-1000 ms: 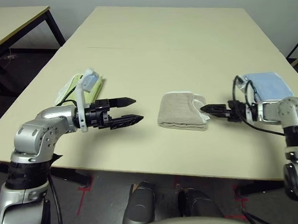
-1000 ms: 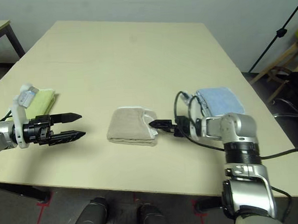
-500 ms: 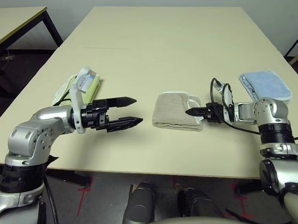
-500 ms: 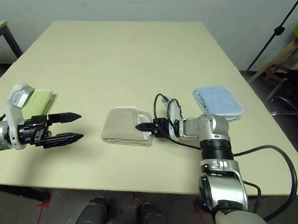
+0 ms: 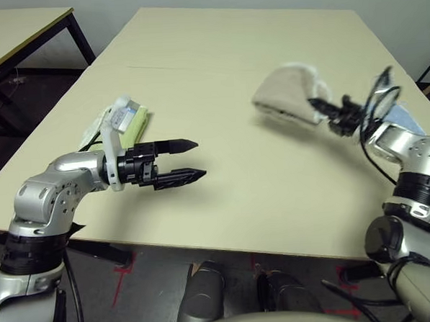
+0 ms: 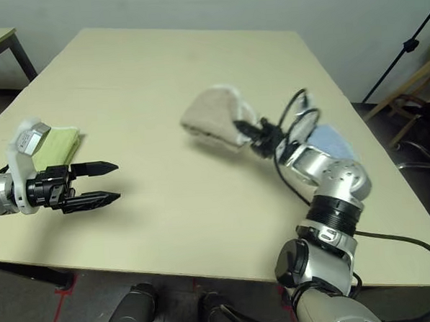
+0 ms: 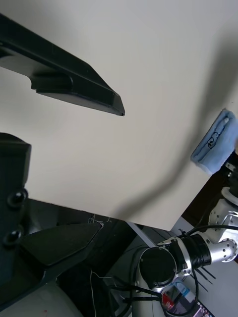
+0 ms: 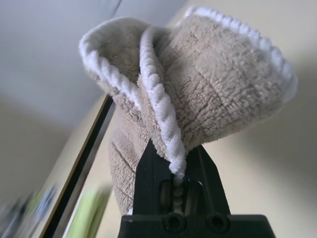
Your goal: Fold the towel and set it aside.
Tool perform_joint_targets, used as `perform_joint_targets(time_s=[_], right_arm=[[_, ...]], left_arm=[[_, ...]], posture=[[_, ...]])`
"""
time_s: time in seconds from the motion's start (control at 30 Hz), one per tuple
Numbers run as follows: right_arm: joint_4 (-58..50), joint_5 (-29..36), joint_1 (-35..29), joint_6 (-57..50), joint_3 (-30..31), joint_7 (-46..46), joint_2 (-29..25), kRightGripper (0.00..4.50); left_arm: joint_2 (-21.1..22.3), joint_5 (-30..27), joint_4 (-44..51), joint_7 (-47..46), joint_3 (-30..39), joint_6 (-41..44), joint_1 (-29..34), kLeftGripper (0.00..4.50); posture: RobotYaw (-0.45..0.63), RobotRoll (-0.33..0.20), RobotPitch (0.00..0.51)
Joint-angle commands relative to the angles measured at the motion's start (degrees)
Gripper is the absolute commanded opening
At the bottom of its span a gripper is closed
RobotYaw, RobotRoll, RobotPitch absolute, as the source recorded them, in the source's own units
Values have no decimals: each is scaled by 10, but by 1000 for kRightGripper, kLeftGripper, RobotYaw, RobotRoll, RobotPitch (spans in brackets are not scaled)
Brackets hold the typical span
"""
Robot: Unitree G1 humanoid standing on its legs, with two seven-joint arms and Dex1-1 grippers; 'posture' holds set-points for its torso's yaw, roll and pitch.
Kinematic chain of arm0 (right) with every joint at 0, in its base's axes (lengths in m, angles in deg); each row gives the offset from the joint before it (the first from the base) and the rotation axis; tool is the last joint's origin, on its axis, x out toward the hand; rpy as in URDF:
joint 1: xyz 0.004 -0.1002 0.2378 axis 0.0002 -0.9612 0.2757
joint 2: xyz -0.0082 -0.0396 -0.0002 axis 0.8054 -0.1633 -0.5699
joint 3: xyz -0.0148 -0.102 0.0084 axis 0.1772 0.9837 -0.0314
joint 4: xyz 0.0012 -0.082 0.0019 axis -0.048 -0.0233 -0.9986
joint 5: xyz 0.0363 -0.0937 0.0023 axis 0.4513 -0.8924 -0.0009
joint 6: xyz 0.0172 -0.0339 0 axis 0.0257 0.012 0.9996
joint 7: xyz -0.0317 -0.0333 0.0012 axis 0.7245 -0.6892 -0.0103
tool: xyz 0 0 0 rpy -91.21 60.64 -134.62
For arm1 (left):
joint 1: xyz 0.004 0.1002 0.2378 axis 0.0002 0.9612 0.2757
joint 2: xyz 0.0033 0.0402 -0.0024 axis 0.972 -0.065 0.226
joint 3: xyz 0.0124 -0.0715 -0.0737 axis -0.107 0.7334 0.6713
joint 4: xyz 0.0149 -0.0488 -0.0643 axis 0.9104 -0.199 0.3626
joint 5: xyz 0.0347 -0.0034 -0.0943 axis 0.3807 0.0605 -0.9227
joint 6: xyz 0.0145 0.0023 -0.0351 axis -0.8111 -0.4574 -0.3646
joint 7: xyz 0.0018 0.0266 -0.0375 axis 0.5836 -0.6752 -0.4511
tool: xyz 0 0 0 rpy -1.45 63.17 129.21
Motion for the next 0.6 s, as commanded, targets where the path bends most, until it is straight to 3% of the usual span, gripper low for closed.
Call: perform_joint_targets(time_s=[0.03,0.4,0.6], right_arm=[[1,-16,-13,88,-33,-61,-16,10],[57,-27,-71,120,-16,-147,-33,10],[-3,-7,-107,72,6,-170,-27,1923]], left_arm=[[-4,9,-13,4,-14,-7,-9,4500],[-13,17,-25,0,-22,-6,-25,4500],[-6,9,-14,-6,-15,10,-19,4500]], posture=[[209,0,109],[178,0,117],[190,0,120]])
